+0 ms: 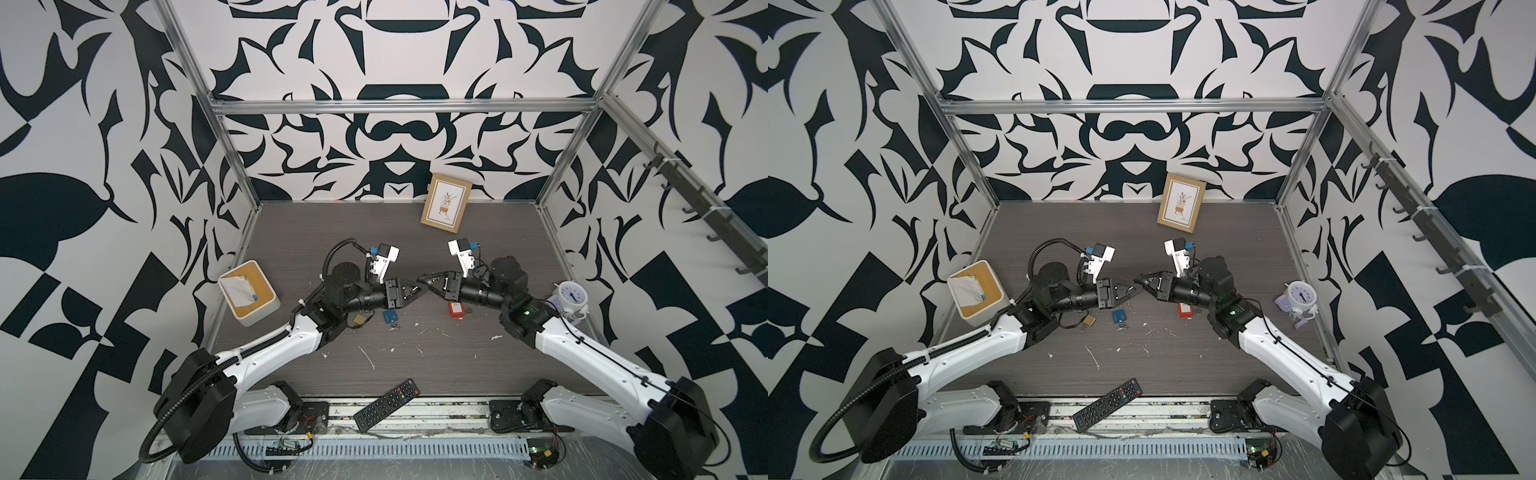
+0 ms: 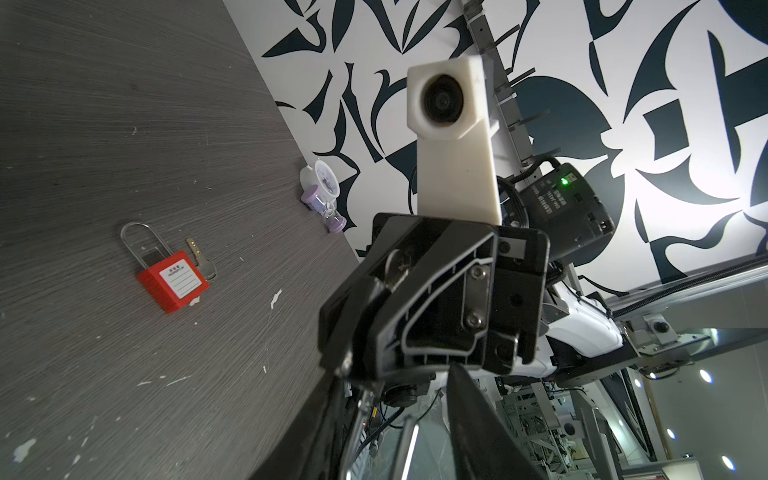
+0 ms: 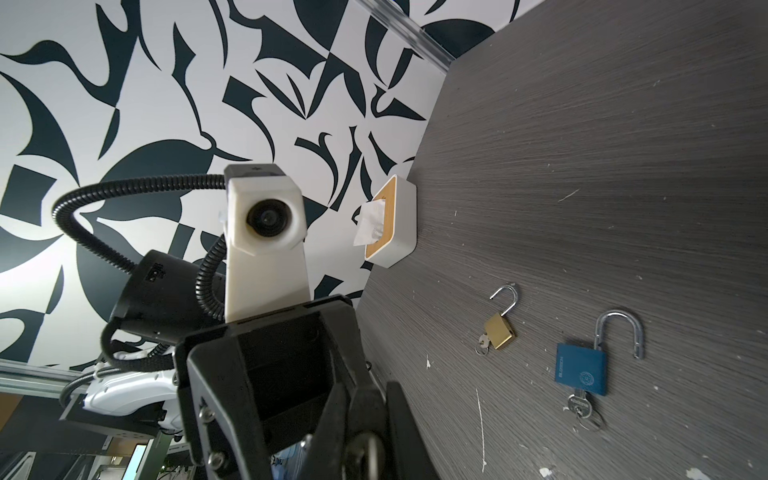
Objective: Lock with the key
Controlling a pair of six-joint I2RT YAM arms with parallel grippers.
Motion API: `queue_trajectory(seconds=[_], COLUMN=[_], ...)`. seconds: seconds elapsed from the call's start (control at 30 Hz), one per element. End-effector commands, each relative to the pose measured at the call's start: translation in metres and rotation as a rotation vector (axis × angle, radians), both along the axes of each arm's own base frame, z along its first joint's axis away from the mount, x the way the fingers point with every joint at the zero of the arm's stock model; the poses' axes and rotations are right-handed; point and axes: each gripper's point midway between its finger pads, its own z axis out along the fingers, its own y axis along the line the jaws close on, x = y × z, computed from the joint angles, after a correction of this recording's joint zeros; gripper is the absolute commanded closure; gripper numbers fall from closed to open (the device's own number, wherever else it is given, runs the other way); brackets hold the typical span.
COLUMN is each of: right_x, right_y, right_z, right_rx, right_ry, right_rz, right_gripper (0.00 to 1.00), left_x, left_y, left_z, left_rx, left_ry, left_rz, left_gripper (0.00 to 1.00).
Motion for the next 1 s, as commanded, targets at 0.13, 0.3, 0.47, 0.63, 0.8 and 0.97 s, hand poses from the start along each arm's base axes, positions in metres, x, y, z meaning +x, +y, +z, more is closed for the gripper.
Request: queue_trajectory(seconds=[0.13,0.3,0.47,0.63,0.8,0.97], right_x=[0.01,0.019,0.023,0.024,0.021,0.018], right_y=[-0.017,-0.027,-0.028,-0.028,-0.028,-0.028], right_z=[-0.018,-0.019,-0.008,0.003,0.012,0.017], right_rx=[-0.023,0.007,0.076,0.122,0.141,0.151], right_ry=[0.083,0.159,0.223,0.263,0.254,0.24], right_rz=[-0.091,-0.17,-0.199,-0.212,-0.207,-0.193], right_gripper=[1.0,1.0,1.0,1.0,1.0,1.0], left_x=[-0.001,-0.004,-0.007,-0.009,-0.004,0.002], left_y=[0.024,0.033,0.032,0.02,0.01,0.004], left_z=[0.029,0.024,0.0,-0.016,-0.025,-0.021], left_rx=[-0.077,-0.051,0.059,0.125,0.159,0.144], left_ry=[-0.129,-0.166,-0.201,-0.248,-0.255,-0.261], left_rz=[0.094,0.129,0.17,0.167,0.161,0.174], left_gripper=[0.5,0.5,0.46,0.4,0.41,0.46])
